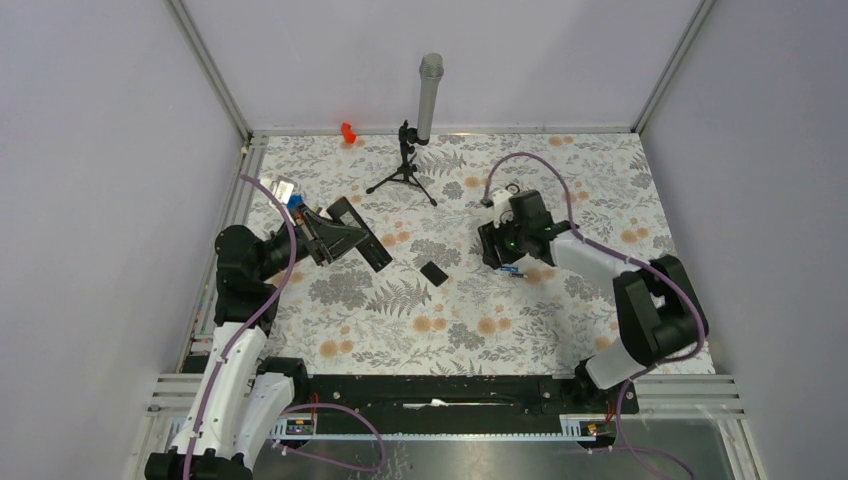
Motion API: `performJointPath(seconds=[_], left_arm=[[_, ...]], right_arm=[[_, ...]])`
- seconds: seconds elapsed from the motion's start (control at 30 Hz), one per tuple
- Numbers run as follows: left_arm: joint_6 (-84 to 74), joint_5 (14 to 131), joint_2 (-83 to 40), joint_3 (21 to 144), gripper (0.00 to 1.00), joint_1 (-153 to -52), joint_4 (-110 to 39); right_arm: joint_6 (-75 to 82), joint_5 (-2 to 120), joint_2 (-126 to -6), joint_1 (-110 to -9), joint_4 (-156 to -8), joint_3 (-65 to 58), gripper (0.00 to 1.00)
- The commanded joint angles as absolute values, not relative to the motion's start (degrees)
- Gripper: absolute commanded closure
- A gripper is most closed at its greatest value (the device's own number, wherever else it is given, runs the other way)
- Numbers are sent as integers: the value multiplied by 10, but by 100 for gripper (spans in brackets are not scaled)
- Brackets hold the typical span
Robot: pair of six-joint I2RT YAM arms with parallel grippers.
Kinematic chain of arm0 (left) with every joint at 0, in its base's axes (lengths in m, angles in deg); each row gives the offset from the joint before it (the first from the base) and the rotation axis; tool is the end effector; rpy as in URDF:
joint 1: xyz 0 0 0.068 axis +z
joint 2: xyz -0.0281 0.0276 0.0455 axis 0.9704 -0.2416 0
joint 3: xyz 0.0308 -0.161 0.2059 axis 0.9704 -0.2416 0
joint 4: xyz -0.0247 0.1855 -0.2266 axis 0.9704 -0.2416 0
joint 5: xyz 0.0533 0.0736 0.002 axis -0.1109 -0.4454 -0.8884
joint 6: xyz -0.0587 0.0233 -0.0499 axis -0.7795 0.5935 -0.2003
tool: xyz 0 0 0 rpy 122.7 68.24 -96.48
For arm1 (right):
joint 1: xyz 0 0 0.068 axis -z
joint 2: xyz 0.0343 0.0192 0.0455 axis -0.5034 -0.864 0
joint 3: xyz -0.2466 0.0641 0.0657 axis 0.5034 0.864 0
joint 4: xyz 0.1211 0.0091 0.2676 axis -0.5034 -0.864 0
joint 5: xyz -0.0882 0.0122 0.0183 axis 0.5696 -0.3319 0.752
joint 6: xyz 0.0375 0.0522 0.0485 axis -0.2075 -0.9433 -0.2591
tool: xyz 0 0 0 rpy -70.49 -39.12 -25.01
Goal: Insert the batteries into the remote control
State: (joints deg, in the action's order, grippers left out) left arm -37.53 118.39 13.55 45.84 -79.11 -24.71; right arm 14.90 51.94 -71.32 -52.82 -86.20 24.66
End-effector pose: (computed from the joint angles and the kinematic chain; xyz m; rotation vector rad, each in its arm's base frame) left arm 0.2210 -0.0685 0.3279 0.2817 1.6258 -1.3162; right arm 0.3273 0.1556 0.1425 -0.6770 2.2420 0.4600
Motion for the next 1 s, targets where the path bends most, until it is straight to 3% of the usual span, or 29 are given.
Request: performJointPath(seconds=[0.0,0.7,0.97], left_arm=[[-354,1201,132,483,100,-790,-236],[-362,1188,133,470,100,-790,-228],[-360,1188,144,473,100,-790,-235]], right_arm=[[236,613,-784,-582,-996,178,40],[286,686,-792,-590,-1006,185,38],[279,743,-825,-589,-1001,172,46]])
